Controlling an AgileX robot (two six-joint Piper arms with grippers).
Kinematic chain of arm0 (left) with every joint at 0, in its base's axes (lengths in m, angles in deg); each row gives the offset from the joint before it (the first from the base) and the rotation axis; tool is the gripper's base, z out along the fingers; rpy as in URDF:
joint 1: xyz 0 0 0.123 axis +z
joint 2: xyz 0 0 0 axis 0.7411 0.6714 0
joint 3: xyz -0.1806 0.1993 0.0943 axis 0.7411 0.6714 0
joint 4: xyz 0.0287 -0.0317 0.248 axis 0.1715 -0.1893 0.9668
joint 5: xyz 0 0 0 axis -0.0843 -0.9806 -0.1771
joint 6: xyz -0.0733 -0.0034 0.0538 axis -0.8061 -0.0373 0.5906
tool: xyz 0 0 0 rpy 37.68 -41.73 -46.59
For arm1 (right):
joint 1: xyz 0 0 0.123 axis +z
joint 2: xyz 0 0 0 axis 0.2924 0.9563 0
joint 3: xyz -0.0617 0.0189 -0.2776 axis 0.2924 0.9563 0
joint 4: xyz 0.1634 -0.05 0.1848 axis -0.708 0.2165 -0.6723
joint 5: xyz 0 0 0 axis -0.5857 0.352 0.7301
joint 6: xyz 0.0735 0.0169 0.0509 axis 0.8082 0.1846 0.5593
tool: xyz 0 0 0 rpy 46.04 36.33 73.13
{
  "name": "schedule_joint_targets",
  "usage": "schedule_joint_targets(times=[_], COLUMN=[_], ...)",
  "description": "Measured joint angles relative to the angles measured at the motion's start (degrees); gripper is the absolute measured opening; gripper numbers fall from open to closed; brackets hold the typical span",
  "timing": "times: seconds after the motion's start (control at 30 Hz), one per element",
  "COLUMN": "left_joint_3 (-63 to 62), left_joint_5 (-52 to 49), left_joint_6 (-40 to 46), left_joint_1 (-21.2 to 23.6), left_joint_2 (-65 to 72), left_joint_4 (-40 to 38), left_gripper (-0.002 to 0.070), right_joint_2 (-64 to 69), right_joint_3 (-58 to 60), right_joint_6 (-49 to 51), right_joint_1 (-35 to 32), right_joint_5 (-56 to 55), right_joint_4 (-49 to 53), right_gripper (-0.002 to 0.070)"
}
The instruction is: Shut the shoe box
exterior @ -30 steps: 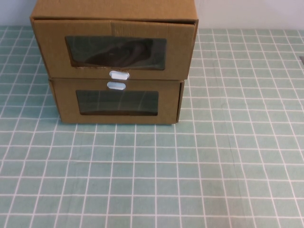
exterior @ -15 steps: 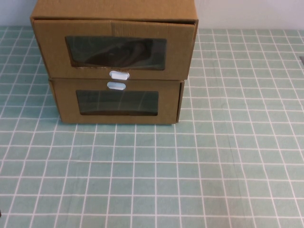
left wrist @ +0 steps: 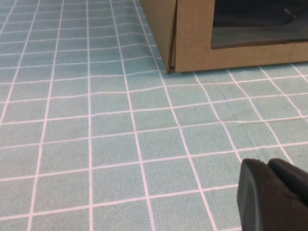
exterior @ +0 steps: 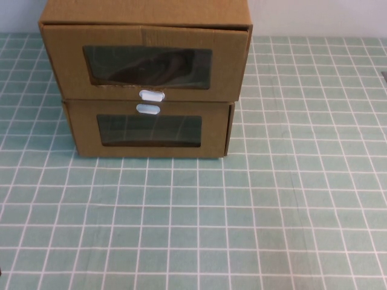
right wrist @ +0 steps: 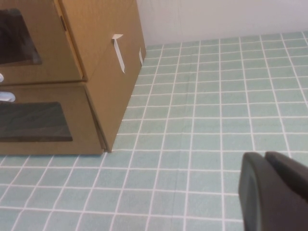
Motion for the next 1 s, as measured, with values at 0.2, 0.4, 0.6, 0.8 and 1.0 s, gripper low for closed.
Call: schedule_joint_targets(times=[0.2, 0.4, 0.6, 0.8, 1.0], left_joint_3=[0.0, 0.0, 0.0, 0.0, 0.0], left_joint_5=[0.0, 0.0, 0.0, 0.0, 0.0], left_joint_6=[0.0, 0.0, 0.0, 0.0, 0.0], left_joint_1=[0.0, 0.0, 0.0, 0.0, 0.0], left_joint_2=[0.0, 0.0, -0.1, -0.1, -0.1], left_joint_4=[0.0, 0.0, 0.0, 0.0, 0.0], left_gripper=[-0.0005, -0.0005, -0.0005, -0.0005, -0.0005], right_joint_2=[0.0, -0.7, -6.6, -12.1, -16.9], right_joint_3=[0.0, 0.0, 2.1, 11.6, 22.1], right_joint_6=[0.0, 0.0, 0.0, 2.5, 8.0], right_joint_1=[0.0, -0.7, -1.6, -1.6, -2.1], right_joint_5=[0.0, 0.1, -1.1, -7.5, -13.1], right_joint_4=[0.0, 0.0, 5.2, 11.2, 14.0], right_gripper=[-0.0014, -0.0014, -0.0014, -0.0014, -0.0014])
